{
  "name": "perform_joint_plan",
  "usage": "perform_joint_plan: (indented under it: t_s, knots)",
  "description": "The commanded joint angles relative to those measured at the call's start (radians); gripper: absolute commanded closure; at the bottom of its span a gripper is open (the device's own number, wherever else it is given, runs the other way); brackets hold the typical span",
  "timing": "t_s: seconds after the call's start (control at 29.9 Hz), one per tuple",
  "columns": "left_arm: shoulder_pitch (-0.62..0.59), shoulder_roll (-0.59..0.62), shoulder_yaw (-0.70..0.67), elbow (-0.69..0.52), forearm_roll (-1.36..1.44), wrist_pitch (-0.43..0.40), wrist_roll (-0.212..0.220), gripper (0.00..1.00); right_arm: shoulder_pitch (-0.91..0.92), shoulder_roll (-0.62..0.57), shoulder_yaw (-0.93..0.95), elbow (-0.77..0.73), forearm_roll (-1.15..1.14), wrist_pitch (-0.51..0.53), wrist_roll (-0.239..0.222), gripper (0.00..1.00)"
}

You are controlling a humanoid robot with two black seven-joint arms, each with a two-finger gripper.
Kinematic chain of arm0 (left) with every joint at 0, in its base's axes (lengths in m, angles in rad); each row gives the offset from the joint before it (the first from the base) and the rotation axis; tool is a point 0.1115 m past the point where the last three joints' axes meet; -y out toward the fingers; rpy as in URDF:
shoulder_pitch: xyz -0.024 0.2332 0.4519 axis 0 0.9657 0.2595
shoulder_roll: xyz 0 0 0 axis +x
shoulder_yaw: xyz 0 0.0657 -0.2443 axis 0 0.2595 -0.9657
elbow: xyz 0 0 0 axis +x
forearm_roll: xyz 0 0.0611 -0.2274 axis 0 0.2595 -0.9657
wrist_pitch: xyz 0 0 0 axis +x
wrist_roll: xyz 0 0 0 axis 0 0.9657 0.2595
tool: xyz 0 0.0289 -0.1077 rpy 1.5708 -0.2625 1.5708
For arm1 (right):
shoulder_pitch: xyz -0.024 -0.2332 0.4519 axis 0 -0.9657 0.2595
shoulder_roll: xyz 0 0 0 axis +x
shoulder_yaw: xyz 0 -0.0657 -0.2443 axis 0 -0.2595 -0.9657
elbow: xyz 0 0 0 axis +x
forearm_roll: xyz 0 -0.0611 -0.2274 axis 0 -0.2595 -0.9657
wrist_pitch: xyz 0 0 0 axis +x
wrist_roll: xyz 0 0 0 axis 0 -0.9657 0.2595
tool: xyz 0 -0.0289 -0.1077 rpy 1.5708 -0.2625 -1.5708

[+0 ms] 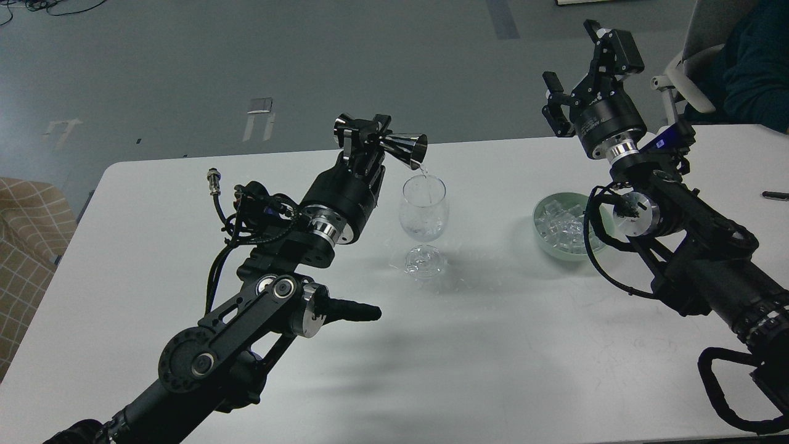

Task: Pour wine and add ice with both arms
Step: 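Bring the jigger back down toward its starting spot with the left gripper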

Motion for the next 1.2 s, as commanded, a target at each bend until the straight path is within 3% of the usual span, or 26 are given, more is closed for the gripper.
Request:
perform_joint_plan:
  t_s: [0.0,0.33,0.43,0.53,0.74,0.87,0.97,1.04,1.17]
  knots:
    - [-0.002,0.0,0.0,0.001,0.054,0.002,0.0,0.94,-0.002,0.001,0.0,-0.001,0.0,0.0,0.0,0.0]
    - [0.0,0.003,-0.001,0.002,0.185,0.002,-0.025,0.94,0.0,0.002,0.0,-0.001,0.0,0.0,0.0,0.0]
    - [0.011,-0.009,-0.044,-0.013,0.118,0.009,0.018,0.93,-0.002,0.002,0.0,0.001,0.0,0.0,0.0,0.0]
    - [0.029,-0.02,-0.162,-0.077,-0.124,0.02,0.079,0.93,-0.002,0.002,0.0,0.001,0.0,0.0,0.0,0.0]
    - [0.09,-0.021,-0.448,-0.116,-0.618,0.017,0.135,0.88,-0.003,0.002,0.0,0.001,0.0,-0.002,0.0,0.0]
    - [0.173,-0.034,-0.634,-0.104,-0.925,0.018,0.126,0.86,-0.002,0.004,0.0,0.001,0.0,-0.002,0.0,0.0]
    - [0.25,-0.043,-0.707,-0.068,-0.967,0.006,0.125,0.84,-0.002,0.004,0.0,0.002,0.0,-0.002,0.0,0.0]
    - [0.294,-0.052,-0.742,-0.039,-0.976,-0.047,0.133,0.82,-0.002,0.004,0.0,0.001,0.0,-0.002,0.0,0.0]
    - [0.385,-0.061,-0.756,0.044,-0.979,-0.248,0.135,0.78,-0.002,0.004,0.0,0.002,0.0,0.0,-0.002,0.0]
